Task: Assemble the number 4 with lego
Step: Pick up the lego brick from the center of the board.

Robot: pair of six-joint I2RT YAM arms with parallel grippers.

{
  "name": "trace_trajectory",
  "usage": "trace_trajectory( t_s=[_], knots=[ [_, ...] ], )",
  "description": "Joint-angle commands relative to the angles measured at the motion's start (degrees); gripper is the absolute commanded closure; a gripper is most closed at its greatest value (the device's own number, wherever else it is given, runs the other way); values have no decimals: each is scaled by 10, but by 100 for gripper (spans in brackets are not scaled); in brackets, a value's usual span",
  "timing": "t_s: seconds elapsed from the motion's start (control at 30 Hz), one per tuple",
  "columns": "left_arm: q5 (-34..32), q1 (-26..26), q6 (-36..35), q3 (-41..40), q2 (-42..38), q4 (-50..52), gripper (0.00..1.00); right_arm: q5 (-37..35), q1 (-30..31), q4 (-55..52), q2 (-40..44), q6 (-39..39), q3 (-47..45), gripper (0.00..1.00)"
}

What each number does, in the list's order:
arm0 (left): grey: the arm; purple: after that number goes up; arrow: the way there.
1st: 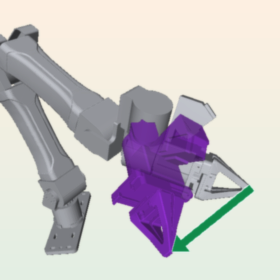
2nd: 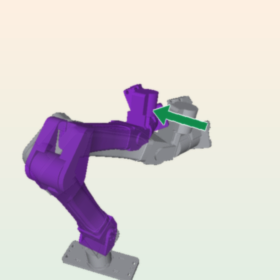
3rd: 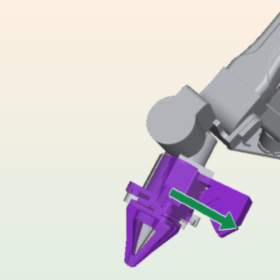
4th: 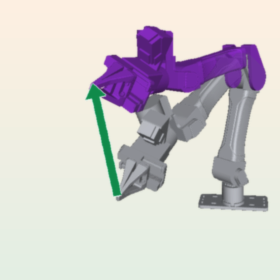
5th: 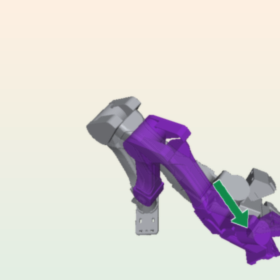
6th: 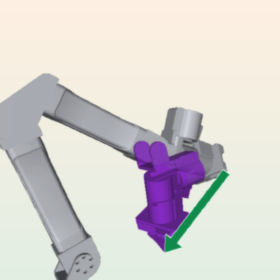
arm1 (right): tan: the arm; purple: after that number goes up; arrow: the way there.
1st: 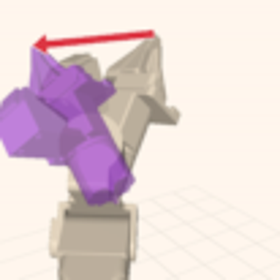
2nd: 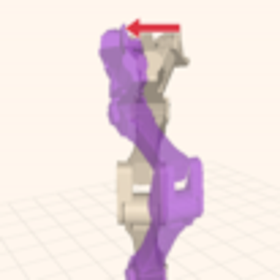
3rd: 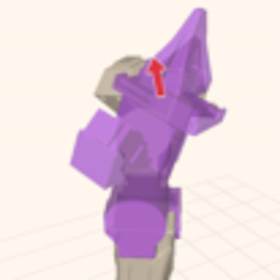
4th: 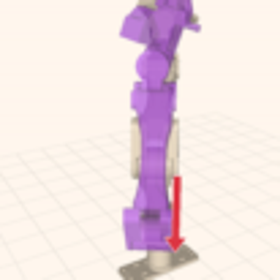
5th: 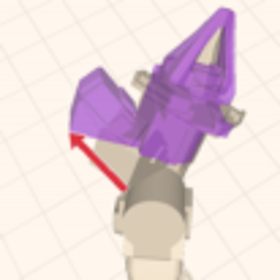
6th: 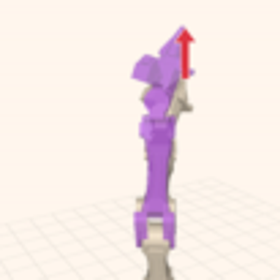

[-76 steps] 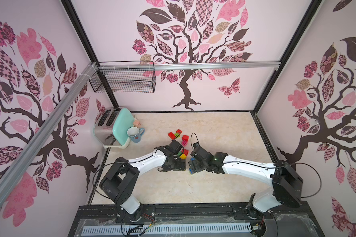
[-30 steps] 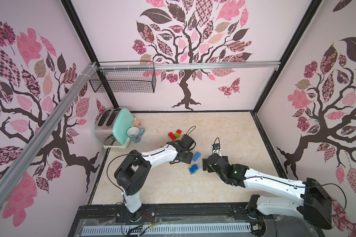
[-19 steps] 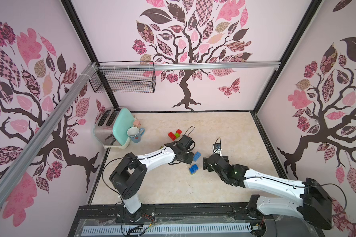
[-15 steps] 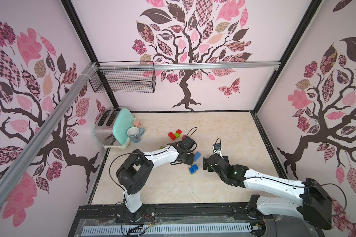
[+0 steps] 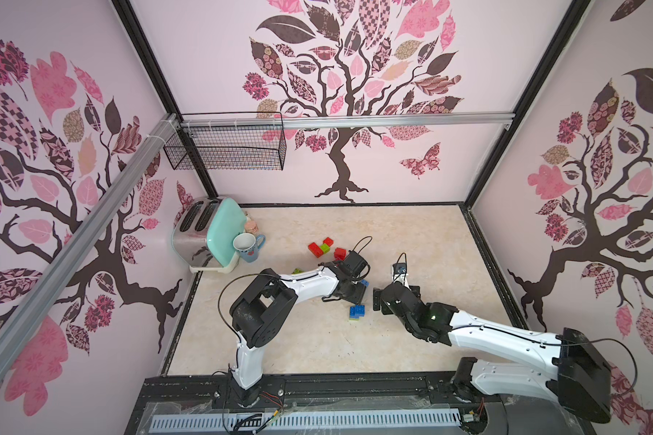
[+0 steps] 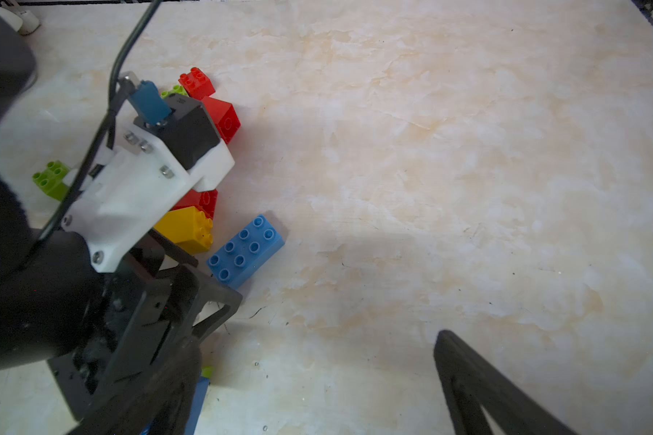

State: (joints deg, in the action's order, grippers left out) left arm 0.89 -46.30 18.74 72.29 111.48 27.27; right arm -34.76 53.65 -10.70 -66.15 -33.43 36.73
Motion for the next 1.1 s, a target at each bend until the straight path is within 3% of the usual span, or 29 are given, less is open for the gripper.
trace_trajectory(
  t_s=[0.0,0.07,0.43,0.53,0.6,0.63,0.73,0.97,1.07],
  knots=[
    [-56,-13,-26,35,27,4,37,-11,-3,3,17,0,-3,1],
    [-69,-16,-30,38,35,-2,38,-11,-2,3,18,0,-4,1],
    [-64,-16,-55,-11,27,-53,65,-14,-3,3,25,-1,-12,1],
    [-71,-16,-55,-29,17,-62,82,-4,-3,11,28,3,-16,1],
    [-79,-16,-51,-38,5,-63,98,28,-6,32,35,22,-24,0],
    [-83,-16,-48,-49,-6,-70,100,47,-10,39,39,27,-28,1],
    [-90,-15,-39,-88,-51,-92,100,148,-36,56,52,55,-38,1],
    [-116,-16,-11,-167,-212,-96,100,251,-54,74,103,99,-59,1],
    [-132,-15,5,-197,-288,-94,100,346,-54,73,105,143,-55,2]
  ],
)
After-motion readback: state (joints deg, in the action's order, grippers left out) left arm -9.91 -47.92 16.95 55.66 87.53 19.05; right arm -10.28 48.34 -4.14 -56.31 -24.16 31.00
